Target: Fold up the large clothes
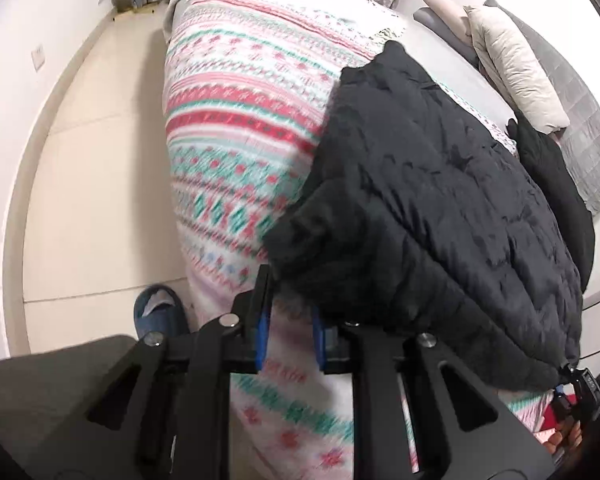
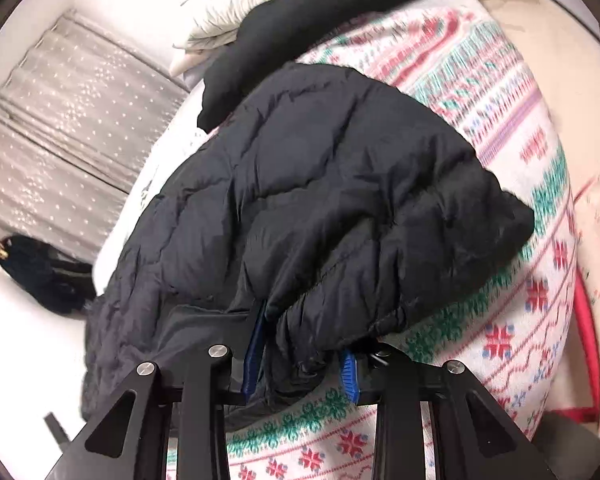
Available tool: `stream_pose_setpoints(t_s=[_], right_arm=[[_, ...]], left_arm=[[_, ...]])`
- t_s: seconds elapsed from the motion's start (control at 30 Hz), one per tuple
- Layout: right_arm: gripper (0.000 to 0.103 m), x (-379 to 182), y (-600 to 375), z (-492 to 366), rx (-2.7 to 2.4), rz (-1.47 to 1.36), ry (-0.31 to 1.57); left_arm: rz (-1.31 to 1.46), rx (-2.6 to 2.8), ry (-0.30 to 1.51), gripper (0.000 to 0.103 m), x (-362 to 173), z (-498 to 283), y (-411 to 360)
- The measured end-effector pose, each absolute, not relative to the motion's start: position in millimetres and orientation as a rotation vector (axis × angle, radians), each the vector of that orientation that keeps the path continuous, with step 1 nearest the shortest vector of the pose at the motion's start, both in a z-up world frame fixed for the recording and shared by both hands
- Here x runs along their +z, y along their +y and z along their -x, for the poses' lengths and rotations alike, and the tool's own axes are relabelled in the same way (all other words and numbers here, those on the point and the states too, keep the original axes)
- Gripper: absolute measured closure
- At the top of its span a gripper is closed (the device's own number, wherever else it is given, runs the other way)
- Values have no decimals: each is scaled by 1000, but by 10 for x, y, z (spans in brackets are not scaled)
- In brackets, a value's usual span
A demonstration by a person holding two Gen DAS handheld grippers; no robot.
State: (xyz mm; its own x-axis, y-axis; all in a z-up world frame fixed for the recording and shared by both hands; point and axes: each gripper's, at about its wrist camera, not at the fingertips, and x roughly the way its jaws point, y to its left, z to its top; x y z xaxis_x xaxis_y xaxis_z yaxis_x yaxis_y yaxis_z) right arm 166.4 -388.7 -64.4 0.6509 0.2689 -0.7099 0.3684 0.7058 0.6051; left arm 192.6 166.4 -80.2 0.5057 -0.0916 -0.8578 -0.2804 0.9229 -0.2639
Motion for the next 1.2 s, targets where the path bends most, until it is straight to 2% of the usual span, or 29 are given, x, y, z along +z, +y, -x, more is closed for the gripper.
stream_pose_setpoints(t_s=[0.13, 0.17, 0.2, 0.27, 0.33, 0.4, 0.47, 0.5, 0.53, 0.6, 0.83, 1.03, 1.2], right_arm=[[53, -602, -3981, -1305, -60, -819, 926], [51, -546, -3926, -1242, -73, -778, 925], [49, -479, -3855, -1212, -90, -725, 920], [45, -275, -3655, -1099, -99, -579, 882], [37, -122, -3416, -1028, -81, -478, 851], [33, -1, -3111, -978, -36, -392, 830], [28, 108, -2775, -886, 7, -295, 815], [22, 158, -2630, -882, 27, -262, 801], [15, 222, -2488, -799, 46, -231, 781], [10, 326, -2323, -633, 56, -203, 740], [5, 543, -1988, -298, 85, -168, 688], [5, 512, -1961, -240, 54, -157, 694], [4, 615, -1870, -75, 49, -141, 664]], left_arm=[[417, 153, 1038, 80, -731, -1554, 1848], [387, 168, 1011, 70, -648, -1446, 1820], [359, 181, 985, 55, -588, -1362, 1789], [285, 171, 914, 41, -428, -1190, 1616], [222, 126, 869, 37, -298, -1048, 1389], [165, 61, 848, 23, -184, -938, 1098], [99, 8, 810, 19, -103, -801, 810], [60, 0, 795, 17, -79, -734, 685], [25, 2, 790, 16, -69, -675, 567], [-11, -4, 786, 16, -66, -558, 407], [-13, -61, 778, 16, 5, -254, 213], [10, -104, 791, 16, 53, -92, 146], [12, -98, 725, 15, 241, 137, 162]])
